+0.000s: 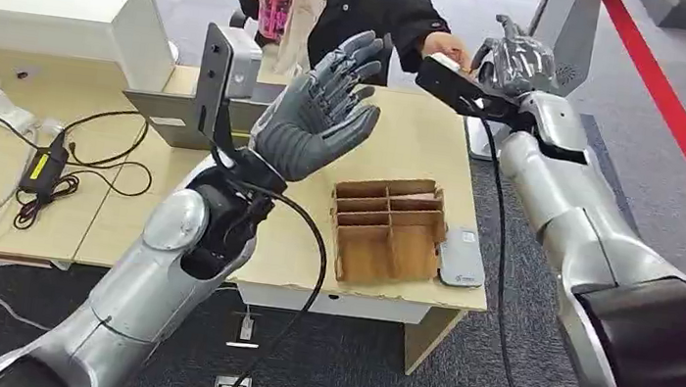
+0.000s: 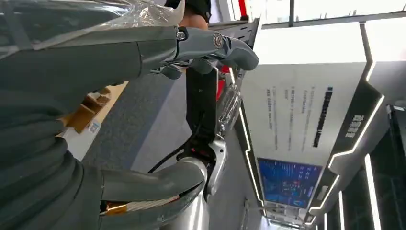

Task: Pass the card to the sensor for recognition and then transmit it.

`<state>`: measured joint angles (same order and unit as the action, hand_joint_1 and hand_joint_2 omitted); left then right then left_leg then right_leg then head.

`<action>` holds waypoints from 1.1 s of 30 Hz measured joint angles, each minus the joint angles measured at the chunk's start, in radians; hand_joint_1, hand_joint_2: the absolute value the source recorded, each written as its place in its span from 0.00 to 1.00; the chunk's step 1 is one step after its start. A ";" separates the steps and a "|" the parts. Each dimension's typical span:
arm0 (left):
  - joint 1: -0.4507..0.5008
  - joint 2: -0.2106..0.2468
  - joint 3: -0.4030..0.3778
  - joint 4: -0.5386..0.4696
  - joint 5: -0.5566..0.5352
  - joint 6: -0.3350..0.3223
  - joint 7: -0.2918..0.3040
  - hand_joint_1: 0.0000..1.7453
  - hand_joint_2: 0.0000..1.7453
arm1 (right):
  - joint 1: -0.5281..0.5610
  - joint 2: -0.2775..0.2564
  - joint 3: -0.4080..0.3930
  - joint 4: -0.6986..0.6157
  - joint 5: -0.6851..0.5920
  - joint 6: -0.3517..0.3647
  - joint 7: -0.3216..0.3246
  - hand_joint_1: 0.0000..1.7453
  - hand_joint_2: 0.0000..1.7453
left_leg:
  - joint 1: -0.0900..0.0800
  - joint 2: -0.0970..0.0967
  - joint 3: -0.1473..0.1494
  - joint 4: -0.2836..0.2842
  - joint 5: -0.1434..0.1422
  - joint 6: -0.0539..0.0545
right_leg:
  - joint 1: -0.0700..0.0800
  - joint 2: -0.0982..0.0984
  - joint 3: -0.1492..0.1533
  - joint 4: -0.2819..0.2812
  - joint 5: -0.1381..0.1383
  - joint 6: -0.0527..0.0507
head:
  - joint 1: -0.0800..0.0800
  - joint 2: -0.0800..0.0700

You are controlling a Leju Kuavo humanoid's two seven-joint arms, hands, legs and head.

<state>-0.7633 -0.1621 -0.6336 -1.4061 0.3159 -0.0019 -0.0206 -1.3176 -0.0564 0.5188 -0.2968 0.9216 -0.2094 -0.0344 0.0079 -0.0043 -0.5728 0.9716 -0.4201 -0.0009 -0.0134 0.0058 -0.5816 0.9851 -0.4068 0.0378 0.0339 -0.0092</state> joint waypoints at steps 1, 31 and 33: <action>0.000 0.000 0.000 0.001 0.001 -0.001 0.000 0.00 1.00 | 0.001 -0.002 0.000 0.002 0.000 0.000 0.003 0.00 1.00 | 0.000 0.000 0.000 0.000 0.000 0.000 | 0.000 0.000 0.000 0.000 0.000 0.000 | 0.000 0.000; 0.008 0.011 0.013 -0.004 -0.042 0.068 0.006 0.00 1.00 | 0.068 0.030 -0.244 -0.086 -0.801 0.141 -0.271 0.00 1.00 | 0.001 0.000 0.000 0.000 0.000 0.000 | 0.001 0.000 0.001 0.001 0.000 0.000 | 0.000 0.000; 0.019 0.021 0.025 -0.019 -0.057 0.082 0.017 0.00 1.00 | 0.123 0.039 -0.271 -0.147 -0.972 0.152 -0.222 0.00 1.00 | 0.001 0.000 0.000 0.000 0.000 0.000 | 0.001 0.000 0.001 0.001 0.000 0.000 | 0.000 0.000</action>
<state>-0.7441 -0.1412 -0.6089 -1.4256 0.2587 0.0805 -0.0031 -1.1947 -0.0175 0.2480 -0.4438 -0.0499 -0.0576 -0.2565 0.0089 -0.0048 -0.5727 0.9712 -0.4200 -0.0010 -0.0125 0.0056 -0.5808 0.9860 -0.4069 0.0377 0.0340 -0.0092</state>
